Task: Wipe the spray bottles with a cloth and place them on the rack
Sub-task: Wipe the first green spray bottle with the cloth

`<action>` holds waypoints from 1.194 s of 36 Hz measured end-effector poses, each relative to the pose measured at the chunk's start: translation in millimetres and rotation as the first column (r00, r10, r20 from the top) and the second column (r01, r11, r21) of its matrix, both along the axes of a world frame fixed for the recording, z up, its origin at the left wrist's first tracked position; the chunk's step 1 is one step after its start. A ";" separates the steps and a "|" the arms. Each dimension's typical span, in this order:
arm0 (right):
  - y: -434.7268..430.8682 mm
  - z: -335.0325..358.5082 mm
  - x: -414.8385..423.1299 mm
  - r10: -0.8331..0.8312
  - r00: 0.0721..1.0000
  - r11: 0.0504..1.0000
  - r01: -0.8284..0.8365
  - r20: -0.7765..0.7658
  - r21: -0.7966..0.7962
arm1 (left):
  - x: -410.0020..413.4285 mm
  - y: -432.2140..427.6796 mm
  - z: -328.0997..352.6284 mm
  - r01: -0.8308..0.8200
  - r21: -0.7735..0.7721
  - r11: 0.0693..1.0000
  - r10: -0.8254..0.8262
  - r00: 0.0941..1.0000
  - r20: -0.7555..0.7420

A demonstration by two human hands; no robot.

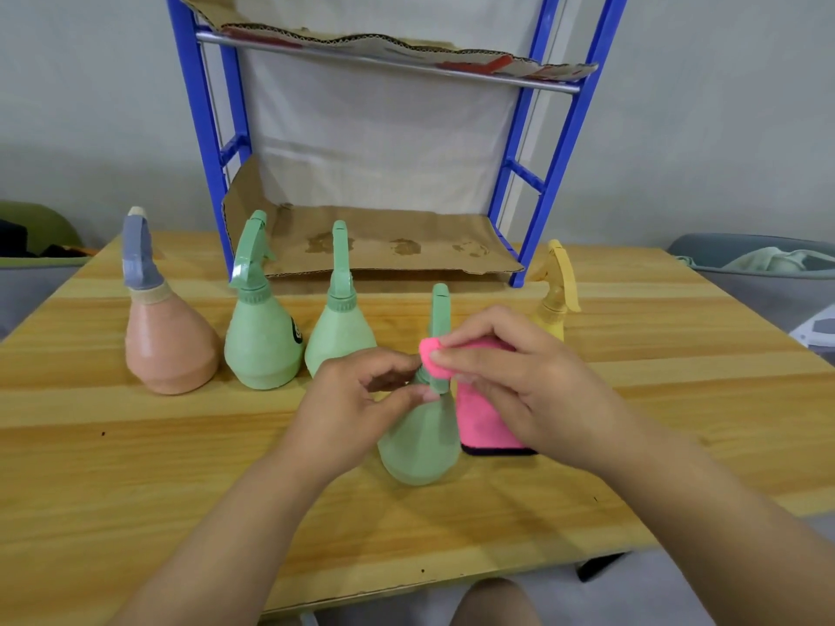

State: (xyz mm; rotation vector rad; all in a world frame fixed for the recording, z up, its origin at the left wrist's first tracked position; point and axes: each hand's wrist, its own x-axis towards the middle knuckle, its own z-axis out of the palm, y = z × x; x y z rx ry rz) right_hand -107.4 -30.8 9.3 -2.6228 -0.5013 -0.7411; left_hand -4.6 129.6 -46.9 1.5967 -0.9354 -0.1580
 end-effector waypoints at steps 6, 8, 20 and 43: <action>-4.5 -1.5 6.8 -0.038 0.995 0.999 0.035 0.095 0.035 | -3.9 0.7 1.1 -0.002 -0.009 1.000 0.002 1.000 0.005; -4.8 -5.3 2.7 -0.024 0.995 0.999 0.021 0.092 0.037 | -3.6 1.1 -0.2 -0.012 -0.004 1.000 0.012 1.000 0.017; -8.7 -19.9 -22.8 -0.181 0.983 0.934 0.182 -0.032 0.309 | -18.4 4.2 6.2 -0.062 -0.070 0.996 0.047 0.978 -0.203; 13.9 -25.4 -4.5 -0.417 0.906 0.728 0.285 0.073 0.623 | -12.4 3.9 27.1 -0.040 -0.097 0.994 0.016 0.971 -0.237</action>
